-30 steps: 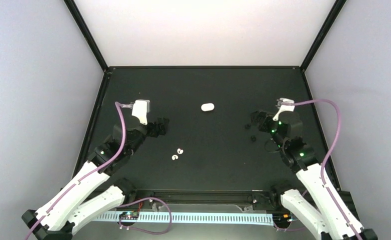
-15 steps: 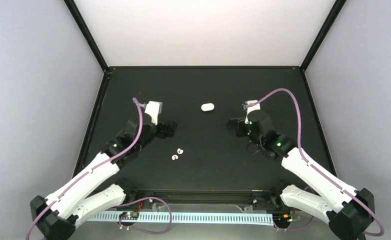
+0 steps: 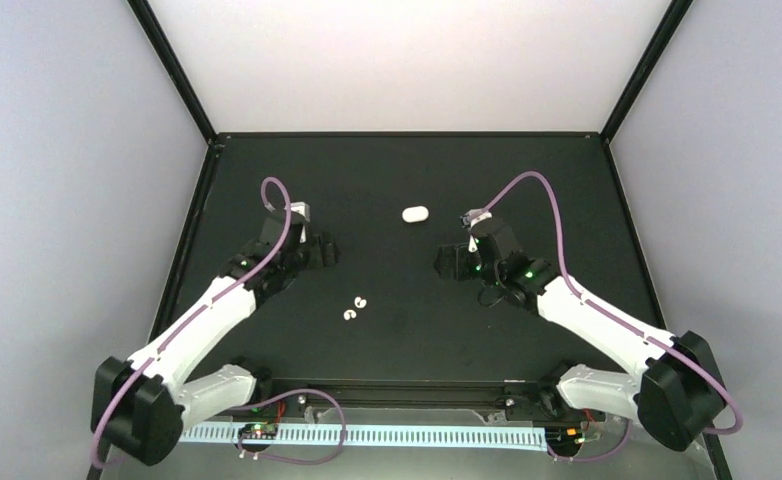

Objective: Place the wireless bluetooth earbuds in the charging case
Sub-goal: Pick up the charging case at the center of the board.

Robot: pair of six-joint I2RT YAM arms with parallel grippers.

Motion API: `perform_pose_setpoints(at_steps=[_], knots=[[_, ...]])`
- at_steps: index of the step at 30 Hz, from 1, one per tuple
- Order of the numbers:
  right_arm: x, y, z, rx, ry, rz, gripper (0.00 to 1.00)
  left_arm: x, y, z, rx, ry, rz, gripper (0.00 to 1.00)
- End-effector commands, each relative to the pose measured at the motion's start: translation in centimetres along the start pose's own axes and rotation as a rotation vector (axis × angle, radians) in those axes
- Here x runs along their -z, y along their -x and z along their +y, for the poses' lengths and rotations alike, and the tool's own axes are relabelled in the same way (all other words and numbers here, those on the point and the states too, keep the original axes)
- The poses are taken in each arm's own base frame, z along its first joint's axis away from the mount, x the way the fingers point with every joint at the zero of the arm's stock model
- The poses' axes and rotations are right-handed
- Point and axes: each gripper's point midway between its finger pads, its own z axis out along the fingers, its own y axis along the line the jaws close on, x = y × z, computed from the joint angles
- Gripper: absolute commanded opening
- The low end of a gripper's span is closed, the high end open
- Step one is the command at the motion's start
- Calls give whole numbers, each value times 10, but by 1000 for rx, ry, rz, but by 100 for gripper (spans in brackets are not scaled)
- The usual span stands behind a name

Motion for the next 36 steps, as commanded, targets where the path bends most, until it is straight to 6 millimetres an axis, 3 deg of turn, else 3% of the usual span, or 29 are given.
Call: perform_pose_setpoints(at_steps=[1, 6, 13, 19, 28, 36], knots=[[-2, 17, 20, -43, 78, -37, 100, -19, 8, 9, 44, 7, 52, 99], [-2, 19, 22, -41, 87, -31, 100, -51, 6, 26, 89, 63, 136, 99], [4, 23, 25, -27, 99, -39, 100, -92, 19, 24, 138, 63, 226, 99], [8, 23, 28, -23, 117, -40, 100, -122, 28, 32, 65, 110, 252, 99], [12, 21, 26, -1, 111, -38, 100, -145, 24, 53, 87, 129, 287, 99], [16, 22, 24, 4, 105, -44, 100, -159, 5, 35, 117, -8, 336, 99]])
